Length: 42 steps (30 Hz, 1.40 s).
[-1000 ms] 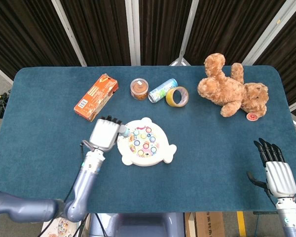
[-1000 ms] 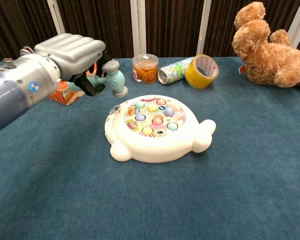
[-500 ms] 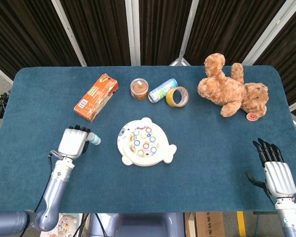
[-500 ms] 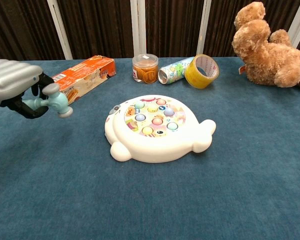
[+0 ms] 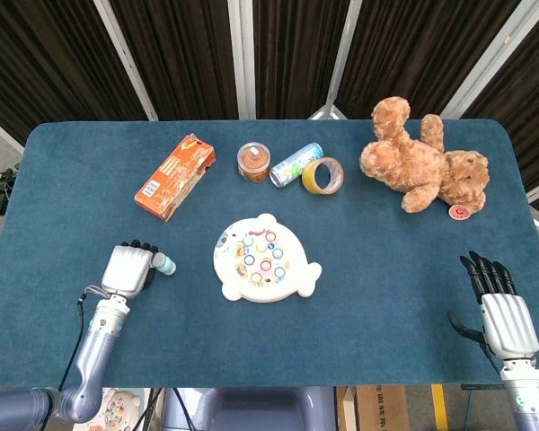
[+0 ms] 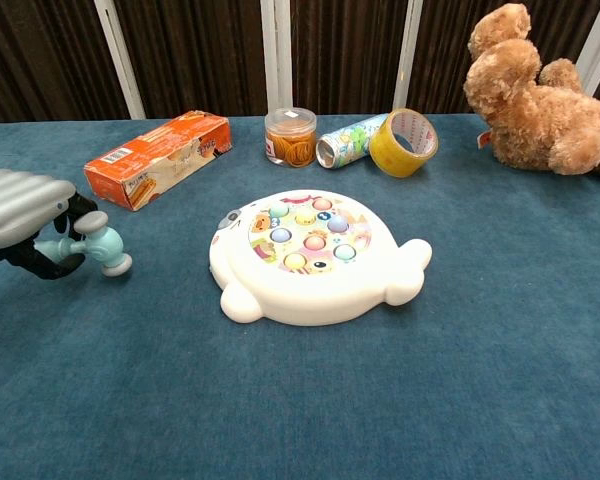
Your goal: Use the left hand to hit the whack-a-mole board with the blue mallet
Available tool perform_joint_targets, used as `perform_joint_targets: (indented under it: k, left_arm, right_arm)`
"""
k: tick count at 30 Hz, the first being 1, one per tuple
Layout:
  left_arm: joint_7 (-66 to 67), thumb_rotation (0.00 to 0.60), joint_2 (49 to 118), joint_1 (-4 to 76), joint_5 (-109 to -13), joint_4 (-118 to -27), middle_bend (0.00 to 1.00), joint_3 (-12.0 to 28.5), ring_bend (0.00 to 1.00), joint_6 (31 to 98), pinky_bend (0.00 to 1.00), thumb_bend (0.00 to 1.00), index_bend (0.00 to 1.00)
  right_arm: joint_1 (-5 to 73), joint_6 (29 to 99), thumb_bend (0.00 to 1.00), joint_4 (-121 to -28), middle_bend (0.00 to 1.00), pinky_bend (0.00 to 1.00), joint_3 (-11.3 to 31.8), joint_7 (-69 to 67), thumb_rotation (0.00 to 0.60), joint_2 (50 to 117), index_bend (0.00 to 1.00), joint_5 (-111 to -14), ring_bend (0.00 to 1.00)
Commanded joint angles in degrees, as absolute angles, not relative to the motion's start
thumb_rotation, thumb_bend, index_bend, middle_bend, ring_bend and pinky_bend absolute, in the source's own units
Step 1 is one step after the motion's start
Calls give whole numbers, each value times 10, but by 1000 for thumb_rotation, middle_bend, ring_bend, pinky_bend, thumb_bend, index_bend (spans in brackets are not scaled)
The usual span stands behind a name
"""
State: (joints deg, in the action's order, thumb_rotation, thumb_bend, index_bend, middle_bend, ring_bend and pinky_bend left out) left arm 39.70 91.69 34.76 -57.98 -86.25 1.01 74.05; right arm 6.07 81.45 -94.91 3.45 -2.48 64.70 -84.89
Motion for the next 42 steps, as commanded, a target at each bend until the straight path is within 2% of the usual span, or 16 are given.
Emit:
perform_joint_targets:
  k: [1, 11, 20, 26, 39, 42]
  left_arm:
    - [399, 600, 924, 345, -585, -856, 480, 9, 372, 736, 508, 633, 606]
    - [404, 600, 935, 337, -596, -849, 463, 15, 372, 729, 508, 570, 572]
    - [405, 600, 930, 330, -596, -852, 437, 21, 364, 723, 507, 347, 524]
    - [401, 600, 928, 326, -601, -852, 418, 24, 354, 723, 503, 255, 494]
    - [390, 600, 921, 317, -619, -860, 380, 32, 334, 723, 482, 207, 436]
    - [388, 600, 918, 315, -622, -864, 365, 35, 328, 724, 472, 170, 417]
  right_arm:
    - [61, 814, 320, -949, 0, 0, 34, -25, 600, 647, 0, -849, 0]
    - [61, 816, 320, -950, 0, 0, 34, -25, 600, 647, 0, -850, 0]
    - [61, 816, 320, -950, 0, 0, 34, -24, 600, 647, 0, -850, 0]
    - [61, 816, 320, -950, 0, 0, 34, -24, 600, 647, 0, -850, 0]
    - [60, 815, 320, -952, 0, 0, 34, -23, 600, 647, 0, -849, 0]
    - [61, 815, 320, -952, 0, 0, 34, -23, 600, 647, 0, -849, 0]
